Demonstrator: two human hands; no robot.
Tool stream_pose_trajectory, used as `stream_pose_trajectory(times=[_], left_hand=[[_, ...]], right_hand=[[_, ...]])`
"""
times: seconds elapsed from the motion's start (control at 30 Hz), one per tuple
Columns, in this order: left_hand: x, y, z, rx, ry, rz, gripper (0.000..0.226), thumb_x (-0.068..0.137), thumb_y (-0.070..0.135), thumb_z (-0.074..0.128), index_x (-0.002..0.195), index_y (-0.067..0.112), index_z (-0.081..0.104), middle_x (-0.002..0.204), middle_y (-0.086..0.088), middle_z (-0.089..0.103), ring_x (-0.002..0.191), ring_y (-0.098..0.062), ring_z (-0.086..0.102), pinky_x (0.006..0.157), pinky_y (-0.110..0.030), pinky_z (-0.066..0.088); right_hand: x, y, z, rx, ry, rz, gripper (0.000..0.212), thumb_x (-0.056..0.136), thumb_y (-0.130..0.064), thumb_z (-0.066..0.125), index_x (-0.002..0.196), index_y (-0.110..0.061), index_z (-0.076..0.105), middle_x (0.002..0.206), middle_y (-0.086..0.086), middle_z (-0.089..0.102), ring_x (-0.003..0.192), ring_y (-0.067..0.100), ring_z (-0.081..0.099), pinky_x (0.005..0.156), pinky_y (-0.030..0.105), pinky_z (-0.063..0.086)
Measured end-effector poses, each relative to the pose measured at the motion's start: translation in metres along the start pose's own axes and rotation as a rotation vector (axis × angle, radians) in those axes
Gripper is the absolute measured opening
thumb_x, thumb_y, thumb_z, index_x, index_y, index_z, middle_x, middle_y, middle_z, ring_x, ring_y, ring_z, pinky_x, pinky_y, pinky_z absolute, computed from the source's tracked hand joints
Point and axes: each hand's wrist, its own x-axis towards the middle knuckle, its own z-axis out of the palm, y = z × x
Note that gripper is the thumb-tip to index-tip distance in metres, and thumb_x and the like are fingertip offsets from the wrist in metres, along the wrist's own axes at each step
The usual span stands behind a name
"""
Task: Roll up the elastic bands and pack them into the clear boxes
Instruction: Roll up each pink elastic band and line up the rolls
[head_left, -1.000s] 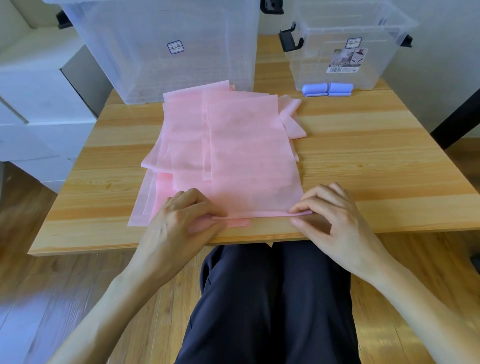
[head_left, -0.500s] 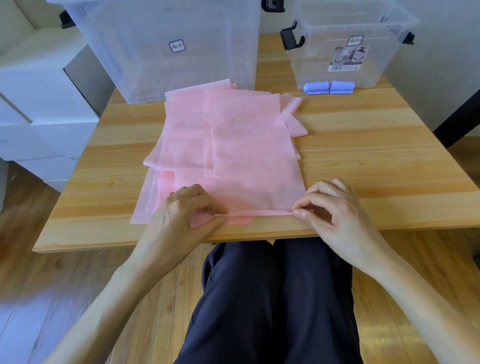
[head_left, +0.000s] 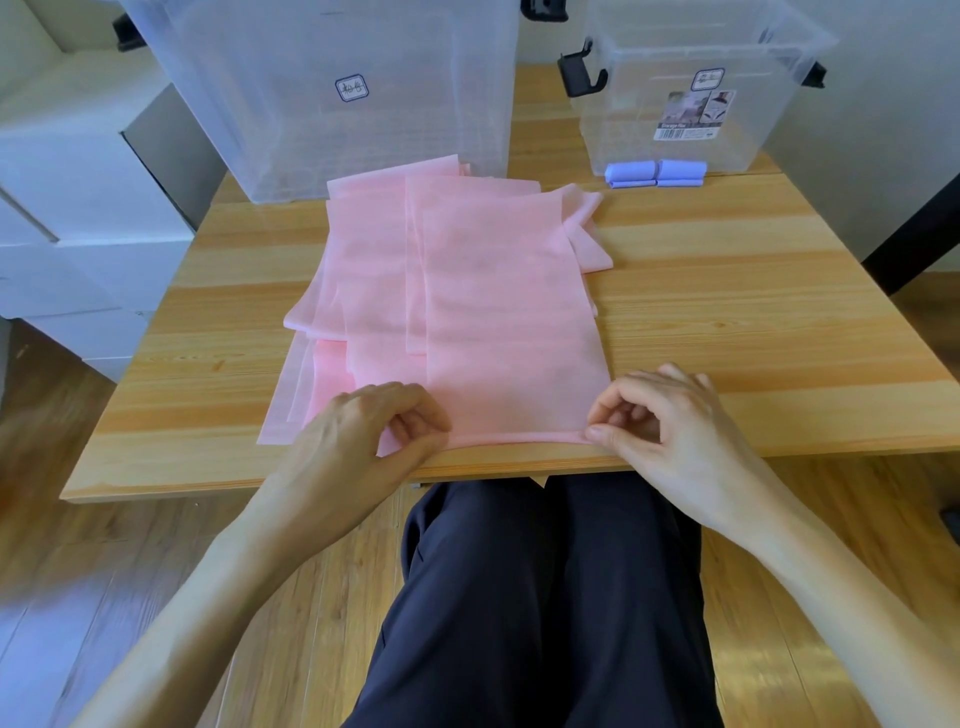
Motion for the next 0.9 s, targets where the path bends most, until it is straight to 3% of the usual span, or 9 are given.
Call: stream_pose_trajectory(times=[0.2,0.27,0.33,0.47,0.63,0.73,0.9], left_hand=[[-0.001,-0.001,0.004,0.068,0.045,0.065,0.014,0.088,0.021,0.070,0.084,0.034,0.068,0.085,0.016,0.058,0.090,-0.005,0.057,0.078,-0.010,0.039],[-0.002,-0.002,0.005,0.084,0.063,0.097,0.008,0.089,0.028,0.066,0.086,0.034,0.071,0.087,0.019,0.058,0.090,-0.003,0.057,0.081,-0.012,0.040],[-0.003,-0.003,0.006,0.100,0.070,0.119,0.016,0.087,0.038,0.057,0.089,0.033,0.073,0.089,0.021,0.058,0.089,-0.004,0.058,0.082,-0.019,0.043],[-0.002,-0.006,0.007,0.079,0.065,0.100,0.020,0.086,0.046,0.057,0.092,0.034,0.073,0.094,0.019,0.059,0.092,-0.007,0.058,0.083,-0.024,0.045],[0.000,-0.006,0.001,0.064,0.003,0.080,0.011,0.093,0.035,0.060,0.091,0.036,0.070,0.092,0.021,0.058,0.094,-0.003,0.057,0.083,-0.010,0.036],[0.000,-0.004,-0.001,0.082,-0.031,0.077,0.016,0.093,0.036,0.054,0.091,0.034,0.070,0.089,0.021,0.058,0.093,-0.006,0.055,0.082,-0.012,0.037],[0.000,-0.001,0.002,0.116,0.023,0.057,0.007,0.092,0.028,0.060,0.092,0.033,0.065,0.085,0.018,0.060,0.092,-0.003,0.055,0.080,-0.017,0.042]], right_hand=[[-0.001,0.008,0.001,0.007,0.058,-0.033,0.015,0.083,-0.043,0.067,0.075,-0.030,0.066,0.077,-0.016,0.056,0.090,0.003,0.045,0.085,0.014,0.026],[-0.003,0.012,0.000,0.021,0.052,-0.061,0.020,0.085,-0.047,0.064,0.079,-0.028,0.069,0.080,-0.016,0.056,0.091,0.005,0.045,0.086,0.014,0.027],[-0.006,0.015,0.000,0.031,0.048,-0.085,0.023,0.084,-0.051,0.064,0.081,-0.029,0.071,0.083,-0.015,0.057,0.092,0.007,0.046,0.088,0.016,0.028],[-0.005,0.016,0.001,0.064,0.070,-0.072,0.017,0.084,-0.044,0.065,0.083,-0.029,0.073,0.083,-0.016,0.058,0.092,0.007,0.047,0.087,0.021,0.031],[-0.005,0.014,-0.004,0.039,0.010,-0.065,0.017,0.088,-0.041,0.060,0.086,-0.030,0.072,0.083,-0.014,0.058,0.092,0.007,0.045,0.089,0.022,0.030],[-0.004,0.011,-0.007,0.027,-0.024,-0.039,0.019,0.088,-0.045,0.057,0.084,-0.032,0.070,0.083,-0.015,0.058,0.093,0.004,0.044,0.087,0.015,0.026],[0.001,0.008,-0.007,0.032,0.000,0.017,0.012,0.082,-0.044,0.068,0.075,-0.034,0.064,0.078,-0.015,0.062,0.090,0.005,0.048,0.086,0.015,0.027]])
